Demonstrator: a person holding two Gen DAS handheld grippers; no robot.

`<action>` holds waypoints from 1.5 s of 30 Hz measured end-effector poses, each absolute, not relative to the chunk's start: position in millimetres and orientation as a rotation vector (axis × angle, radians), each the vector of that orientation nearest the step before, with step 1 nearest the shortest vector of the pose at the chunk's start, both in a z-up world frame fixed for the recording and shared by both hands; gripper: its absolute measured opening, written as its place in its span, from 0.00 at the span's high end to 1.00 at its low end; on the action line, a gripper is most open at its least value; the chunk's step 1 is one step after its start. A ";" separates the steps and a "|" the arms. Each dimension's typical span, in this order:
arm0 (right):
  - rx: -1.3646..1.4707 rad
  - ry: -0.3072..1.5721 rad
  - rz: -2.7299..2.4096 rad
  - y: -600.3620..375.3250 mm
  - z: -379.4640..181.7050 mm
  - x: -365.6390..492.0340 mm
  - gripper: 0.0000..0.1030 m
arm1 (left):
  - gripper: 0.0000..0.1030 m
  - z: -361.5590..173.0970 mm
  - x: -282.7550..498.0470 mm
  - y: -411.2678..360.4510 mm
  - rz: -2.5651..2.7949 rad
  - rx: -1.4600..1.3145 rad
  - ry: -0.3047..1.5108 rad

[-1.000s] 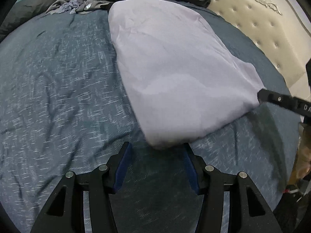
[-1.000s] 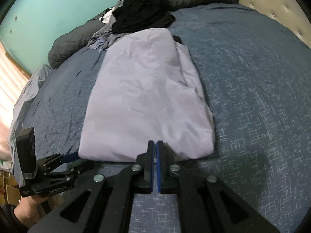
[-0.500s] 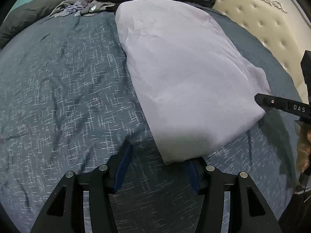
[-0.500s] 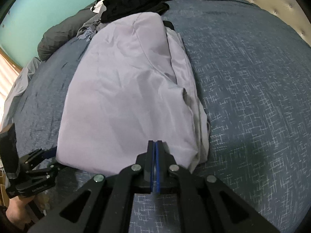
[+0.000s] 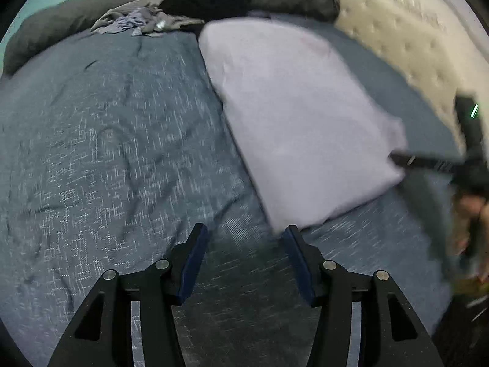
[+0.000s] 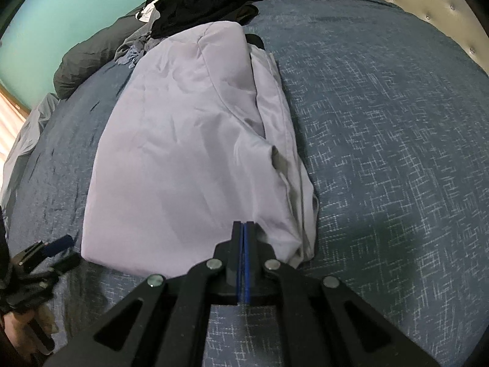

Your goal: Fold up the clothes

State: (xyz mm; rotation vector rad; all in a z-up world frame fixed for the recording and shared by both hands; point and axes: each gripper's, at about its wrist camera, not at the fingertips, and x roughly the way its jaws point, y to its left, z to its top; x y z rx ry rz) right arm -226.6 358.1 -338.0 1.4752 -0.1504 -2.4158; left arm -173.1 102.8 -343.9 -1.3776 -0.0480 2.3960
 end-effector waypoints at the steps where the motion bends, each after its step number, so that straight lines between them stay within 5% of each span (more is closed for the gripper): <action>1: 1.465 -0.149 -2.416 357.7 -335.1 -225.9 1.00 | 0.45 -338.7 -175.8 106.3 2.394 -1.359 -0.045; 10: 1.433 -0.094 -2.401 349.4 -326.7 -222.1 1.00 | 0.45 -379.2 -201.6 120.8 2.315 -1.451 0.031; 26: 1.302 -0.013 -2.359 321.1 -279.5 -295.5 1.00 | 0.43 -352.4 -212.7 56.2 2.426 -1.352 -0.273; 45: 1.557 0.197 -2.276 273.2 -343.8 -405.2 1.00 | 0.43 -360.6 -252.6 13.2 2.453 -1.331 -0.344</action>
